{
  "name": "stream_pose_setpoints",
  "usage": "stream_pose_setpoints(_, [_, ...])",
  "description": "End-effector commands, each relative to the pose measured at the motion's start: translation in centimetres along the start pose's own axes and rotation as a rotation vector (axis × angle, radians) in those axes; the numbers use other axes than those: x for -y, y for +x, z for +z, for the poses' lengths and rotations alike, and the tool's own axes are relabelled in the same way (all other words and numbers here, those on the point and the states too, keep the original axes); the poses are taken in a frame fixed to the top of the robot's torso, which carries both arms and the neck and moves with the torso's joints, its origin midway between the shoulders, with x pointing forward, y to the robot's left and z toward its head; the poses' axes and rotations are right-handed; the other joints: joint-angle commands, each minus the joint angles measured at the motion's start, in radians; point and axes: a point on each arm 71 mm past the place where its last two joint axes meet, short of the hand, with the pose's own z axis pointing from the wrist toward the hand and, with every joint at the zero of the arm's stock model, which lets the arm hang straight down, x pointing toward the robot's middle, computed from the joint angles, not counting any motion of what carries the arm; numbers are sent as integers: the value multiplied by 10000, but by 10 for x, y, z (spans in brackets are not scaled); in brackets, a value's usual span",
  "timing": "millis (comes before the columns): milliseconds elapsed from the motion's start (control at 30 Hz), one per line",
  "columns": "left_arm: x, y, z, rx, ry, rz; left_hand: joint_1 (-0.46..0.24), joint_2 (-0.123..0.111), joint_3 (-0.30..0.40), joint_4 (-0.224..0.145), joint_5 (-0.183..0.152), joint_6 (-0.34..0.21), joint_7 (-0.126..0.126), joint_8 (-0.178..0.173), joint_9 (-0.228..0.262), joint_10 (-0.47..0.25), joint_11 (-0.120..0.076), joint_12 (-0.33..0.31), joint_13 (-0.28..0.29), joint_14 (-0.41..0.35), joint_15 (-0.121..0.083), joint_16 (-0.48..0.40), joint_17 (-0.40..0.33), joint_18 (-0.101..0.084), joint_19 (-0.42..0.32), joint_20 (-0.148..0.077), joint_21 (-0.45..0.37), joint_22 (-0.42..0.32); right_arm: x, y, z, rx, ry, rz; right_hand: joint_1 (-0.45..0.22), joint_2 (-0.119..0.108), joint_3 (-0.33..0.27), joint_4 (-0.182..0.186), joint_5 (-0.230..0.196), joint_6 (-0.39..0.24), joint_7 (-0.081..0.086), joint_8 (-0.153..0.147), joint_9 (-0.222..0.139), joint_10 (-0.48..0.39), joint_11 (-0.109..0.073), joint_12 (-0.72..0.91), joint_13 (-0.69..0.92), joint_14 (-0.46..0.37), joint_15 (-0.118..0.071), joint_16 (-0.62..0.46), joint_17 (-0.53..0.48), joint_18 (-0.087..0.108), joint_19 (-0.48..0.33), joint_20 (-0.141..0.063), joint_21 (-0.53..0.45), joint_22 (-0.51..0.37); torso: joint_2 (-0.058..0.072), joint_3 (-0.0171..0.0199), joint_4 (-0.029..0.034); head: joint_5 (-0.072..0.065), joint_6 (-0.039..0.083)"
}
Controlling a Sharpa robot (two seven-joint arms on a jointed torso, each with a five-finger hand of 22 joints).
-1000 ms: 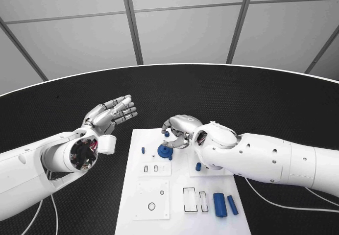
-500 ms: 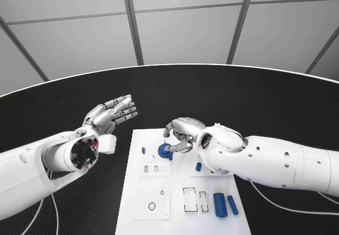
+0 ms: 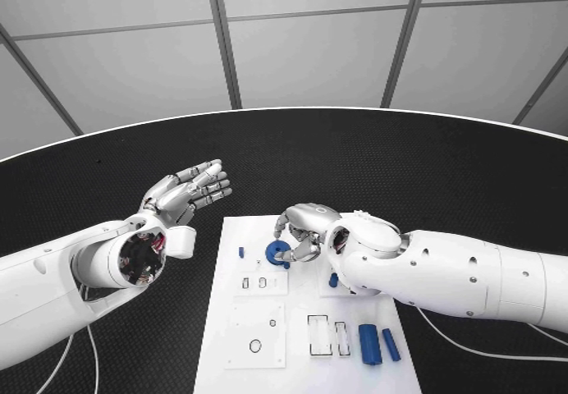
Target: Assemble the parts on the task board
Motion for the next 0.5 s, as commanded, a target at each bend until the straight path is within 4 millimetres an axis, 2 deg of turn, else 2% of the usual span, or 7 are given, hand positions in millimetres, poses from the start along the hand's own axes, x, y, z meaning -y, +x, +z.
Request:
stream_pose_setpoints(33, [0, 0, 0, -1, -3, 0, 32, 20, 42, -6, -63, -68, 1220, -54, -10, -63, -15, -35, -15, -84, -8, -35, -13, 89, -74, 27, -37, -10, -1, 2, 1, -95, -2, -31, -69, -24, -64, 1, -68, -26, 7, -40, -17, 347, -40, -34, 1827, 981, -11, 28, 2280, -52, 183, 2, -31, 1286, 7, 2, -5, 25, -27])
stream_pose_setpoints(167, [0, 0, 0, 3, -7, 1, 22, 16, 52, -15, -64, -67, 1220, -59, -11, -70, -14, -35, -15, -92, -7, -40, -16, 88, -96, 27, -46, -17, -2, 6, 2, -313, -14, -110, -68, -23, -66, 1, -69, -26, 7, -40, -17, 351, -40, -29, 1832, 982, -11, 28, 2281, -53, 185, 2, -29, 1289, 19, 6, -13, 48, -45])
stream_pose_setpoints(333, [0, 0, -1, -1, -12, -1, 22, 16, 52, -15, -64, -67, 1220, -59, -11, -70, -14, -35, -15, -92, -7, -40, -16, 88, -96, 27, -46, -17, -2, 8, 3, -382, 2, -136, -60, -20, -77, 1, -69, -24, 6, -40, -17, 359, -40, -19, 1841, 981, -10, 28, 2280, -54, 186, 2, -27, 1291, 20, 30, 0, 59, -69])
stream_pose_setpoints(500, [0, -1, -1, -4, -22, -2, 22, 16, 52, -15, -64, -67, 1220, -59, -11, -70, -14, -35, -15, -92, -7, -40, -16, 88, -96, 27, -46, -17, 0, 9, 4, -340, 95, -141, -8, 12, -105, -5, -25, -19, 7, -42, -19, 363, -39, -13, 1847, 982, -9, 29, 2285, -53, 185, 3, -31, 1290, 4, 27, -4, 63, -93])
